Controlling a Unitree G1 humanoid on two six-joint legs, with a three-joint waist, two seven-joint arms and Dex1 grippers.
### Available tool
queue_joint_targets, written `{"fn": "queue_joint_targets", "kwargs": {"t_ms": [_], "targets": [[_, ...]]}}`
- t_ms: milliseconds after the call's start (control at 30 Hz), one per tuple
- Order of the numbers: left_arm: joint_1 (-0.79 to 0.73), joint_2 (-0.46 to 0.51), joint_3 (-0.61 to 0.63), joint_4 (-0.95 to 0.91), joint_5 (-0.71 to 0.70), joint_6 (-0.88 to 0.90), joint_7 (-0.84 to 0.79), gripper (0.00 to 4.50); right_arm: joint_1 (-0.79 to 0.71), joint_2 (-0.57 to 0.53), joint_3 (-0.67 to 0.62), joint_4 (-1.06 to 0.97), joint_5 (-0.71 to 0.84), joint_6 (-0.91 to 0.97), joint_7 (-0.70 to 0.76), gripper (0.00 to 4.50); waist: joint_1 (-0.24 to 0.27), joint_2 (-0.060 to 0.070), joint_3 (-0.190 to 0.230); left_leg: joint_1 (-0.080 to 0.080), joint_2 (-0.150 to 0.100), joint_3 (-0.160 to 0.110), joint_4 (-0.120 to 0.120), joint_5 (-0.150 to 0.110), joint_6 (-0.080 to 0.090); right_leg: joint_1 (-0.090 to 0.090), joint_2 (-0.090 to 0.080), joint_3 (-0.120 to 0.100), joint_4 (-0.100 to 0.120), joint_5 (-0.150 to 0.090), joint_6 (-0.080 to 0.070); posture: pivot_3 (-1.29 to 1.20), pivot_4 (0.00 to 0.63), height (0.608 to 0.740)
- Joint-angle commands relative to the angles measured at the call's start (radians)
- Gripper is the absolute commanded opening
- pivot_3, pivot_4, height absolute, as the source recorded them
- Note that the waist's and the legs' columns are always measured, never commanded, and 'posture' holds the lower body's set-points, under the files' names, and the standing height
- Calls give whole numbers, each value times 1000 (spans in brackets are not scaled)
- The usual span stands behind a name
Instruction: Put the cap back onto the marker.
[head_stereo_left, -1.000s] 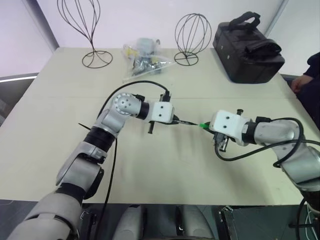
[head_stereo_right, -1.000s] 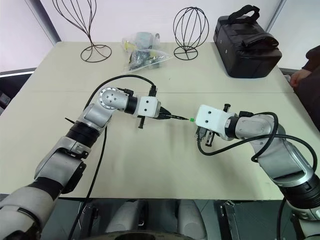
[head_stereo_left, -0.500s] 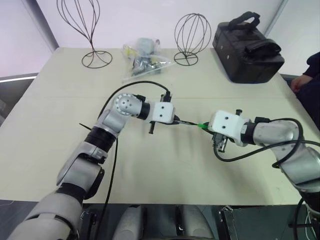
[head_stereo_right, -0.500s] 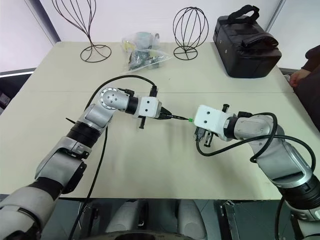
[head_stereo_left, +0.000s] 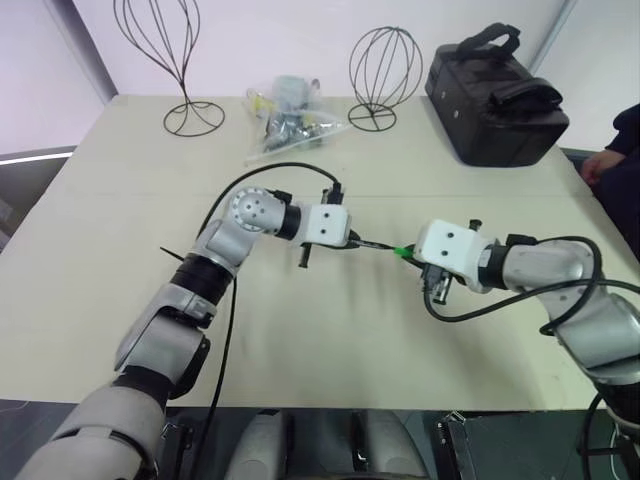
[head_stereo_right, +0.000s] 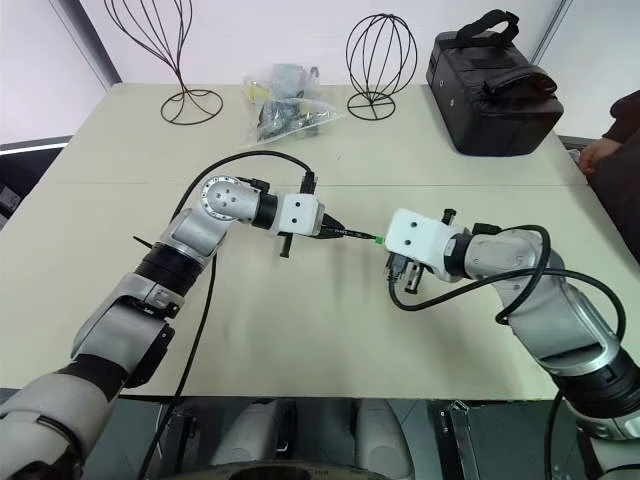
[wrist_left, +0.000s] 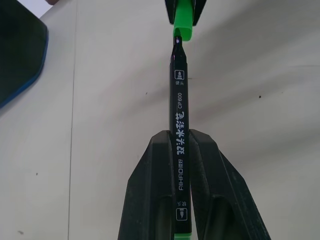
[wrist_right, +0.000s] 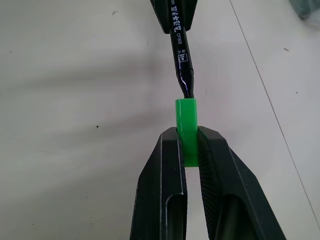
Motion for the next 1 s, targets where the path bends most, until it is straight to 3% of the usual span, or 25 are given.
{"fn": "queue_joint_targets", "kwargs": {"t_ms": [33, 1000], "targets": [[-23, -13, 0, -21, -7, -1, 3, 0, -35, 8, -3, -25, -3, -16, -5, 48, 1, 0, 0, 0, 0, 0, 0, 0, 0, 0, 0, 0, 0, 0, 0, 0, 150, 740], [-24, -10, -3, -64, 28, 15, 27, 0, -75, 7, 98, 92, -149, -111, -4, 48, 0, 0, 0, 0, 0, 0, 0, 0, 0, 0, 0, 0, 0, 0, 0, 0, 150, 740]]}}
